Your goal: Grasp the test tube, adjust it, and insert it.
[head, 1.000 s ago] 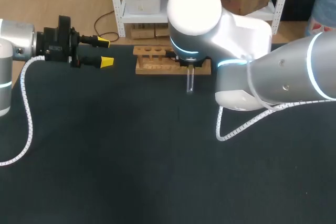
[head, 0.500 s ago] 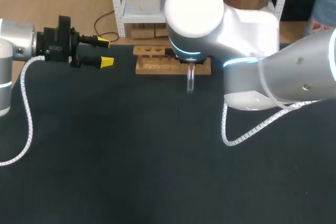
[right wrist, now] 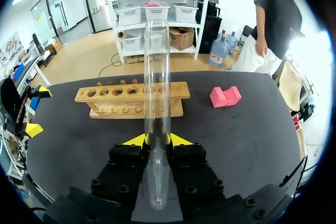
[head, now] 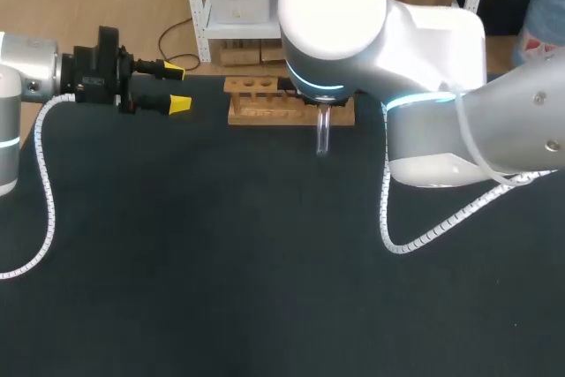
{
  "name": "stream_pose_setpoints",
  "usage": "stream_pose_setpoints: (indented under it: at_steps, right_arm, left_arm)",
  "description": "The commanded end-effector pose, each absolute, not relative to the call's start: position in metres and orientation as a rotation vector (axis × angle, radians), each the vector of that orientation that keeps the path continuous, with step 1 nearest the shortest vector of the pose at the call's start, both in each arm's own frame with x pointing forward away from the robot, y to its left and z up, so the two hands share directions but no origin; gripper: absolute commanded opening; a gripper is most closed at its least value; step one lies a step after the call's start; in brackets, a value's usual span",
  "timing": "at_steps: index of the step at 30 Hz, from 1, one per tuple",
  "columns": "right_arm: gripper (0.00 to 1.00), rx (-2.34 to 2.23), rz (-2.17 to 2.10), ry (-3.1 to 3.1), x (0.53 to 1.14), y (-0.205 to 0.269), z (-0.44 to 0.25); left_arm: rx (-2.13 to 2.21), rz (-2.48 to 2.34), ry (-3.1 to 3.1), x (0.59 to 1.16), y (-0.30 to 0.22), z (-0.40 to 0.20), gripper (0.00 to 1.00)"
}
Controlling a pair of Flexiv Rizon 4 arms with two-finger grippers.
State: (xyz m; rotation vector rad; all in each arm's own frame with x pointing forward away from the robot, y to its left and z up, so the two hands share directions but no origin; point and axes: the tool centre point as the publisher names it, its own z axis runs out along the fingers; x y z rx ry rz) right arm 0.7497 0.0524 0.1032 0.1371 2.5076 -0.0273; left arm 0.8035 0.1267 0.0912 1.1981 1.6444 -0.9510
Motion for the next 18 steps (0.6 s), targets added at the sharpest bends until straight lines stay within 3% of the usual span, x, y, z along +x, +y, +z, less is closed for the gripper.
stream_pose_setpoints:
  at_steps: [1, 18]
  right_arm:
    - [0.00, 0.139, -0.024, 2.495, 0.7395, 0.0497, 0.1085]
    - [0.00, 0.138, -0.009, 2.488, 0.7298, 0.0463, 0.1117]
  left_arm:
    - [1.197, -0.949, 1.641, 0.8029, 0.1270, 0.0903, 1.00]
    - [1.197, -0.949, 1.641, 0.8029, 0.1270, 0.0903, 1.00]
